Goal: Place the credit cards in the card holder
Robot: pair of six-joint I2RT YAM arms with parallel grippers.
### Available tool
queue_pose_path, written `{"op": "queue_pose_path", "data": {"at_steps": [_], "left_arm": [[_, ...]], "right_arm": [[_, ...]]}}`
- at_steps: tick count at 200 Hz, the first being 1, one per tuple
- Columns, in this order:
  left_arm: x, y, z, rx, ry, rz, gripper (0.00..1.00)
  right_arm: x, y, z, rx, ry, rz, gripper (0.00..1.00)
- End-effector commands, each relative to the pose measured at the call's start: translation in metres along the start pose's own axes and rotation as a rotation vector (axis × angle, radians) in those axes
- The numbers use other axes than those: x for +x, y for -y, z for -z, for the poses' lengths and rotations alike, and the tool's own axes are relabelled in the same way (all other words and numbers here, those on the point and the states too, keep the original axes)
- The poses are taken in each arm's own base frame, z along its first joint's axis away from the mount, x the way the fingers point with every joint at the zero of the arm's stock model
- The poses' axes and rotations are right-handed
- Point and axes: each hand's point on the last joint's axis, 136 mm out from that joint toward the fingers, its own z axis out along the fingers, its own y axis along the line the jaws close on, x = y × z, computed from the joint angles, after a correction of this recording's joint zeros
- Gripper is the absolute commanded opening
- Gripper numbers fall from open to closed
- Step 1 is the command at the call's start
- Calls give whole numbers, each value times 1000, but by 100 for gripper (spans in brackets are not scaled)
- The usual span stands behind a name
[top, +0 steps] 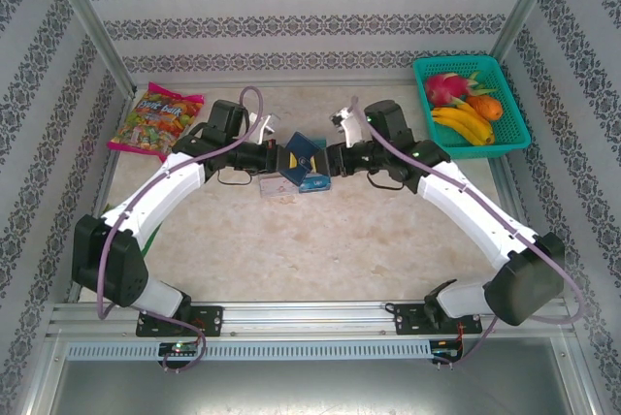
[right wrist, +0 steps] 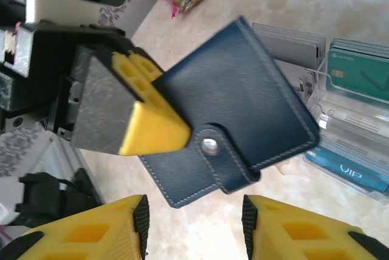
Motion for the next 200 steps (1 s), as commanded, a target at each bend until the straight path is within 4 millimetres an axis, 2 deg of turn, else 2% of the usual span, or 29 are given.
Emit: {"op": "queue_pose_path", "data": {"at_steps": [1, 25, 77, 132, 146, 184, 200], "left_arm": [[4, 16, 3, 38, -47, -26, 0], [8, 28, 3, 85, -78, -31, 0], [18, 43, 1, 149, -141, -37, 0], [17, 47, -4, 198, -154, -14, 0], [15, 51, -3, 215, -152, -15, 0], [9, 66, 3, 269, -133, -37, 0], [8, 70, 6, 272, -130, -44, 0]], "right_arm": [[5, 11, -7, 114, -44, 135, 46], [5, 15, -18, 131, -61, 177, 46], [13, 3, -44, 123, -131, 261, 46], [10, -2, -47, 144, -117, 310, 46], [11, -7, -49, 132, -111, 327, 41], [18, -13, -56, 84, -126, 338, 17], [18, -15, -56, 68, -116, 333, 11]]}}
